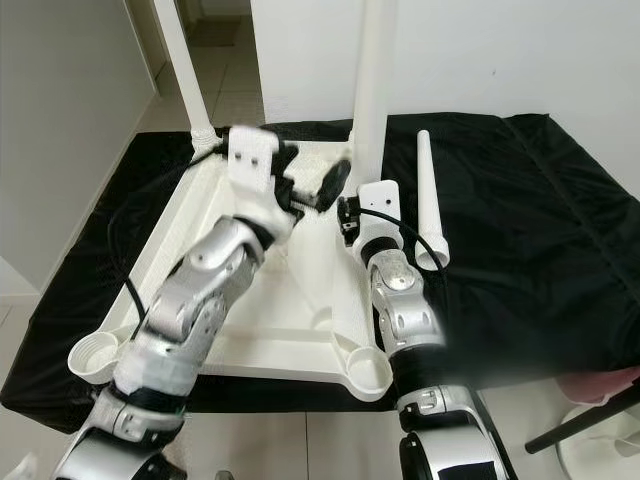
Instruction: Building children table
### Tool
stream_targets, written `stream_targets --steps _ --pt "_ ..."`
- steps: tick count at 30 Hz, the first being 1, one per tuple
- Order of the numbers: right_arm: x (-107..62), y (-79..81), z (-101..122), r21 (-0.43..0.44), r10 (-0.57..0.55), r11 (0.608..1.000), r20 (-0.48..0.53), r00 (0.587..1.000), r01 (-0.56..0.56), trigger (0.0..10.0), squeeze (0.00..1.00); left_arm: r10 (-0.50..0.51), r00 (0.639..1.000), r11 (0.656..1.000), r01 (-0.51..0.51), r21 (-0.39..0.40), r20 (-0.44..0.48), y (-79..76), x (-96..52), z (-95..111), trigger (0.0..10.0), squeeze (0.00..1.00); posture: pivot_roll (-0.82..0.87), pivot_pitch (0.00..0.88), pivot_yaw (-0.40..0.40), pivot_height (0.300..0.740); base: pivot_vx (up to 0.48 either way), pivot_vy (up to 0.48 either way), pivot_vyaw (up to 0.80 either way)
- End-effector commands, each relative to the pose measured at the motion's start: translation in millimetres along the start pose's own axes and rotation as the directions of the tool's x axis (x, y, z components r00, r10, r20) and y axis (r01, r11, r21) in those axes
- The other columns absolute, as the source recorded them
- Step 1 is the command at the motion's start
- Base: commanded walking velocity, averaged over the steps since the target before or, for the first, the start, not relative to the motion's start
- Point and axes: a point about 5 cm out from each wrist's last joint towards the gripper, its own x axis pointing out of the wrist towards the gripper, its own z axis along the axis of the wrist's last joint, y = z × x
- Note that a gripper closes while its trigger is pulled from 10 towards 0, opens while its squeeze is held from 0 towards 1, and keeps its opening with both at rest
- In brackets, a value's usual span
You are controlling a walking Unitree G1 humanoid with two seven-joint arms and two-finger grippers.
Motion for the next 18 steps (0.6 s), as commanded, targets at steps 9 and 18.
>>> stream_targets --steps 9,18 --pt "-3.7 -1.4 -1 0.013 -0.013 1.000 0.015 1.000 0.013 10.0 0.00 -0.068 0.997 0.997 0.068 0.024 -0.024 -3.3 -7.4 -8 10.0 0.00 -0.04 0.000 0.037 0.740 0.000 0.000 0.00" --pt "-15.6 -7.2 -5 0.024 -0.054 0.998 0.045 0.998 0.053 10.0 0.00 0.001 0.997 0.999 0.002 0.038 -0.077 12.6 -26.2 -24 10.0 0.00 -0.04 0.000 0.033 0.740 0.000 0.000 0.00"
